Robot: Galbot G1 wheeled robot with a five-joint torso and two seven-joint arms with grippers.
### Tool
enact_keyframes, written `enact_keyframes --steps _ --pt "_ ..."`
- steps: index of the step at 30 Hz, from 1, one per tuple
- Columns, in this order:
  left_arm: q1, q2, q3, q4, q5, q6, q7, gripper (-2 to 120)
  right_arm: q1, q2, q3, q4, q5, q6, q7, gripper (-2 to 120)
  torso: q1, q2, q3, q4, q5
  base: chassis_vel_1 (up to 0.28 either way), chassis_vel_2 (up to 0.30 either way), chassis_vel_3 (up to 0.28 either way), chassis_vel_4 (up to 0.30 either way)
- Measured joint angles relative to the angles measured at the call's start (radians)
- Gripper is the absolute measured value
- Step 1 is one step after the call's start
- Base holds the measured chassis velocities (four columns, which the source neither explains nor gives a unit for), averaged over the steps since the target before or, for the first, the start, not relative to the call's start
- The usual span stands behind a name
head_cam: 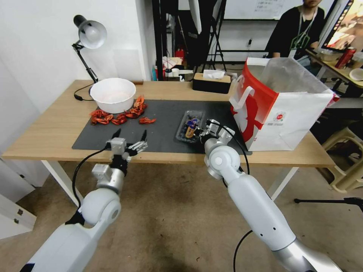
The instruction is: Close the takeout container lid, then place the container into the takeout bag.
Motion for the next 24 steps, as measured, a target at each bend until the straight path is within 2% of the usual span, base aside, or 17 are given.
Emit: enact_keyframes --steps 7,15,24 --pt "0.1 -0.023 -0.053 -0.011 0.028 -0.043 0.007 100 0.005 -0.004 -0.002 -0.001 -0.001 0.0 -0.002 0 0.0 0.0 0.0 0.0 0.0 0.0 0.0 0.0 0.0" --pt "0.178 -0.038 -0.079 -0.019 0.047 -0.091 0.013 100 0.008 -0.002 -0.001 -0.001 -0.001 0.001 -0.004 0 0.0 0.0 0.0 -0.0001 0.0001 0.0 0.0 0.0 0.0" --pt "0.211 -0.042 -0.093 -0.011 0.061 -0.118 0.015 100 0.014 0.001 0.009 0.036 0.018 0.0 -0.001 0 0.0 0.0 0.0 0.0 0.0 0.0 0.0 0.0 0.0"
